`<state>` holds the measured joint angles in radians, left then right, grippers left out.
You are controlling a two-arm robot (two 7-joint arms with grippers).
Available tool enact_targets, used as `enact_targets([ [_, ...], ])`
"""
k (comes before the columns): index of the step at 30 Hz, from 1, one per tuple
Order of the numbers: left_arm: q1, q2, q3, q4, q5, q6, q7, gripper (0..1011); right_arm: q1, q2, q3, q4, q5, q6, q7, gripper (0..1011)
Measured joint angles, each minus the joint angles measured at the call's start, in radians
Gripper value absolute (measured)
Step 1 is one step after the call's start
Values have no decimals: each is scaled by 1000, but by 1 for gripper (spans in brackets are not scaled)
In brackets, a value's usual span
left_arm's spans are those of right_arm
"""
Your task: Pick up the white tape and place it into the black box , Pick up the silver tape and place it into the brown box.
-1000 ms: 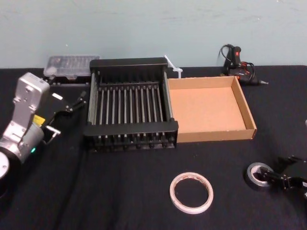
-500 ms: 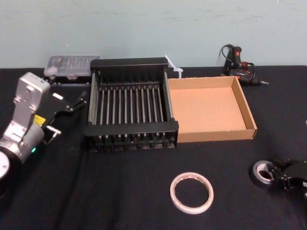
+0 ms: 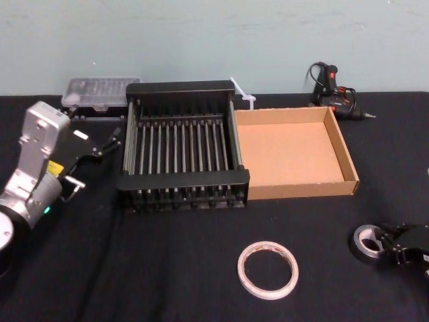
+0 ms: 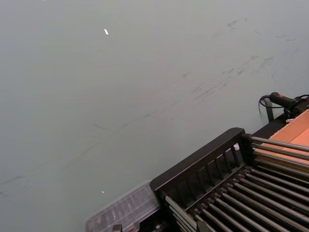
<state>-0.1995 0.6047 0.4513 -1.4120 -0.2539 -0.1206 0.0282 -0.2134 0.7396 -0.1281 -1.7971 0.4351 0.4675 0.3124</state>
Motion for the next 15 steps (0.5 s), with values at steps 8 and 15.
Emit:
enact_targets([
  [8, 0, 0, 0, 0, 0, 0, 0, 1002, -6, -3, 12, -10, -1, -18, 8, 135],
  [15, 0, 0, 0, 0, 0, 0, 0, 1001, -2, -14, 31, -31, 13, -33, 12, 135],
])
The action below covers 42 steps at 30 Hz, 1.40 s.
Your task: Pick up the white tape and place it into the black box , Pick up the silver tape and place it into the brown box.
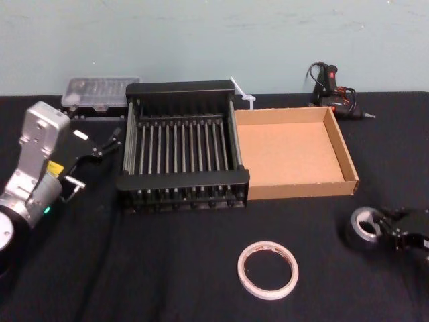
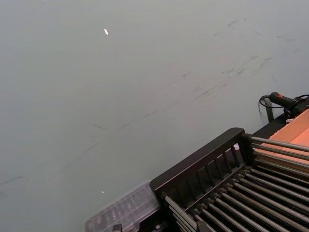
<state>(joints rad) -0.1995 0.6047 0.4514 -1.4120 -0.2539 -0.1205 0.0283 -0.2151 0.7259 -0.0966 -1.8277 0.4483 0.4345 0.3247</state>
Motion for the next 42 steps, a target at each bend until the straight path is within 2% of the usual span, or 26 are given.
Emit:
enact_targets([
  [6, 0, 0, 0, 0, 0, 0, 0, 1001, 49, -32, 0, 0, 13, -5, -14, 135],
  [14, 0, 0, 0, 0, 0, 0, 0, 1001, 133, -65, -34, 35, -2, -16, -27, 135],
  [19, 0, 0, 0, 0, 0, 0, 0, 1001, 196, -88, -63, 73, -22, -21, -28, 135],
  [25, 0, 0, 0, 0, 0, 0, 0, 1001, 292, -128, -109, 151, -56, -18, -29, 135],
  [31, 0, 0, 0, 0, 0, 0, 0, 1001, 365, -168, -140, 221, -83, -16, -27, 135],
  [37, 0, 0, 0, 0, 0, 0, 0, 1001, 411, -198, -161, 270, -103, -17, -16, 135],
  [42, 0, 0, 0, 0, 0, 0, 0, 1001, 415, -201, -164, 275, -106, -18, -15, 134],
])
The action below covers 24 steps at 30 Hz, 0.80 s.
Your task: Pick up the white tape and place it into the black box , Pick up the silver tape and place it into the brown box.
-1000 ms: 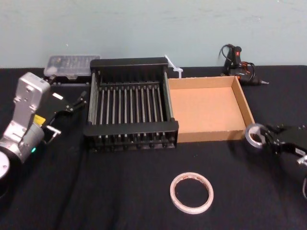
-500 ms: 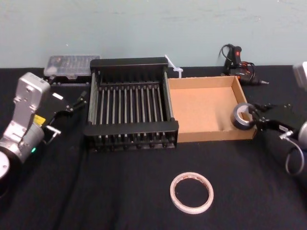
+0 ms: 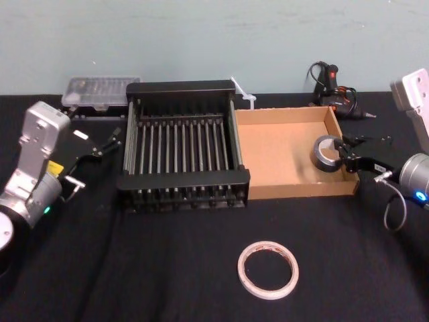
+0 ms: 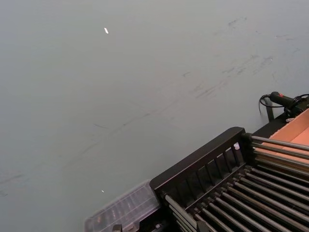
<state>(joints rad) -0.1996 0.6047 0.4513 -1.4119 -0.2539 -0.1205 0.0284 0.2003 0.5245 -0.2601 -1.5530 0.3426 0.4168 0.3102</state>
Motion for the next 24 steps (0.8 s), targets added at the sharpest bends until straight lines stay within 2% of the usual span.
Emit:
enact_targets([
  [12, 0, 0, 0, 0, 0, 0, 0, 1001, -5, 4, 3, -5, 2, 0, -1, 156],
  [14, 0, 0, 0, 0, 0, 0, 0, 1001, -5, 4, 3, -6, 2, 0, -1, 201],
  [20, 0, 0, 0, 0, 0, 0, 0, 1001, -6, 4, 4, -7, 3, 0, -1, 422],
  [24, 0, 0, 0, 0, 0, 0, 0, 1001, -6, 5, 4, -8, 4, 1, -1, 524],
])
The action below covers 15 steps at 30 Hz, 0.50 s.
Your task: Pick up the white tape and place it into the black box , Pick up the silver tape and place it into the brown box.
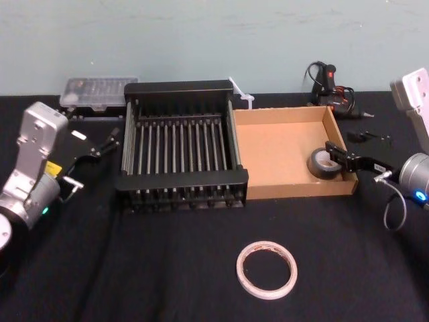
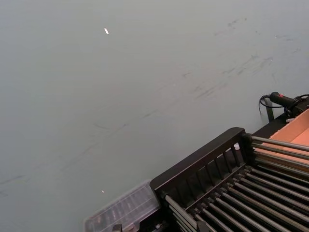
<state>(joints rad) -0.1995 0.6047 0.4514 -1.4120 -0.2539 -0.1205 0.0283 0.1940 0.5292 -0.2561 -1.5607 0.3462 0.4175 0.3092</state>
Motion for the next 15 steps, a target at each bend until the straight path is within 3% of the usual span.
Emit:
enact_targets([
  [5, 0, 0, 0, 0, 0, 0, 0, 1001, 0, 0, 0, -1, 0, 0, 0, 724],
  [15, 0, 0, 0, 0, 0, 0, 0, 1001, -1, 1, 0, -1, 1, 0, 0, 961],
])
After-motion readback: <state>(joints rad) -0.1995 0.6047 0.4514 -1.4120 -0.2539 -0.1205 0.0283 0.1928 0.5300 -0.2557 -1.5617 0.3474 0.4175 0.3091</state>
